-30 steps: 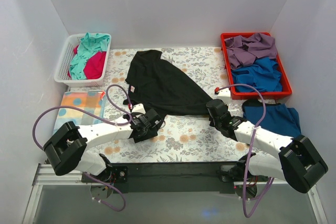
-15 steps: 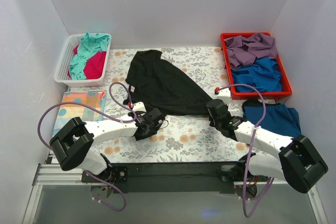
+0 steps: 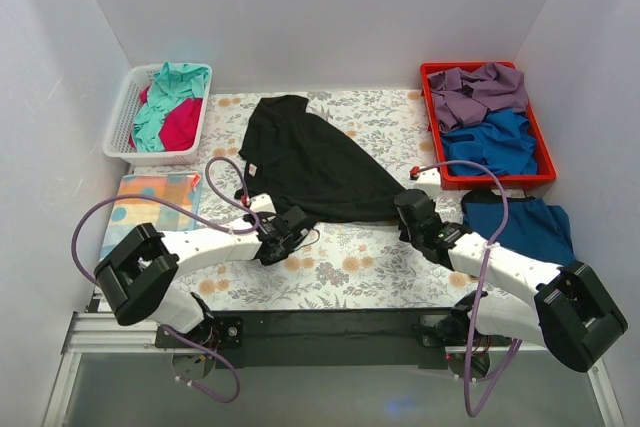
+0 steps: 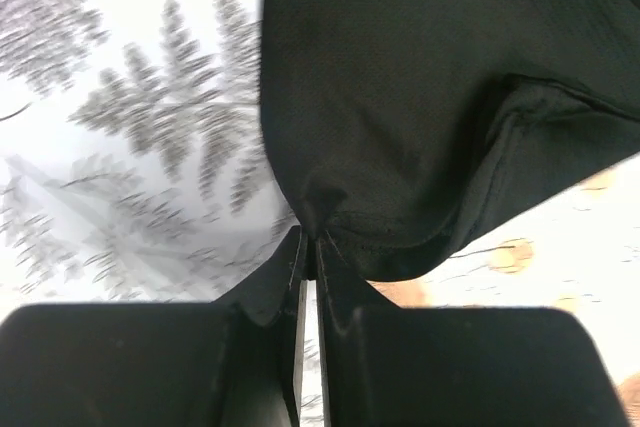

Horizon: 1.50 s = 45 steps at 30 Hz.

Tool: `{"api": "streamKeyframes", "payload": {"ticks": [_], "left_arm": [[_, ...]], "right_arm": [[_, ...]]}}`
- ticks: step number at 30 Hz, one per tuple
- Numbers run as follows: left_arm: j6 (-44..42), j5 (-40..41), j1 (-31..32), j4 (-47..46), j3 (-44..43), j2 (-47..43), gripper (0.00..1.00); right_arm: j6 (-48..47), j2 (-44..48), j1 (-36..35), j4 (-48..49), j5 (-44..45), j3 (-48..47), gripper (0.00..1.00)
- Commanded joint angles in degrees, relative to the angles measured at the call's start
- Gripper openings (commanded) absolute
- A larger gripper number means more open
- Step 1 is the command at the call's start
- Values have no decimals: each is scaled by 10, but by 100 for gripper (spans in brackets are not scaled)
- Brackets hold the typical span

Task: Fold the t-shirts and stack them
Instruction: Flatten out the tshirt

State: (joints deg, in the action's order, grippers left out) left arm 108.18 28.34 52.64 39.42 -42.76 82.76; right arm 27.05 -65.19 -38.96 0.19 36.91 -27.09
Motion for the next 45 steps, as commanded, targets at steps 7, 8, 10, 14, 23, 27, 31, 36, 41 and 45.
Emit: {"api": "streamKeyframes", "payload": {"ticks": [7,8,10,14,23,27,31,36,41,45], "left_arm": [[153,180,-4,309,-58,-194,0],[170,195,-4,327,-66,-211,0],[180,217,-8,371,-93,-251,0],[172,261,-19,403,-123,-289,0],[114,308,-68,403,-149,-301,0],[76,340,-114,404,-171,-304,0],[68,349,-119,403,-185,-300,0],[53,356,-124,404,-186,-306,0],[46,354,-129,403,-186,-313,0],[49,347,-129,400,-177,-302,0]], "right_arm": [[-6,49,2,-1,-32,26,5],[-8,59,1,-1,-52,29,9],[-9,71,1,-19,-76,42,24],[-2,107,0,-35,-134,72,43],[28,232,-7,-83,-219,138,48],[51,292,-7,-102,-229,154,47],[55,286,-7,-111,-218,143,40],[65,223,-8,-136,-208,115,34],[66,215,-11,-149,-198,98,31],[59,221,-13,-151,-203,91,17]]}}
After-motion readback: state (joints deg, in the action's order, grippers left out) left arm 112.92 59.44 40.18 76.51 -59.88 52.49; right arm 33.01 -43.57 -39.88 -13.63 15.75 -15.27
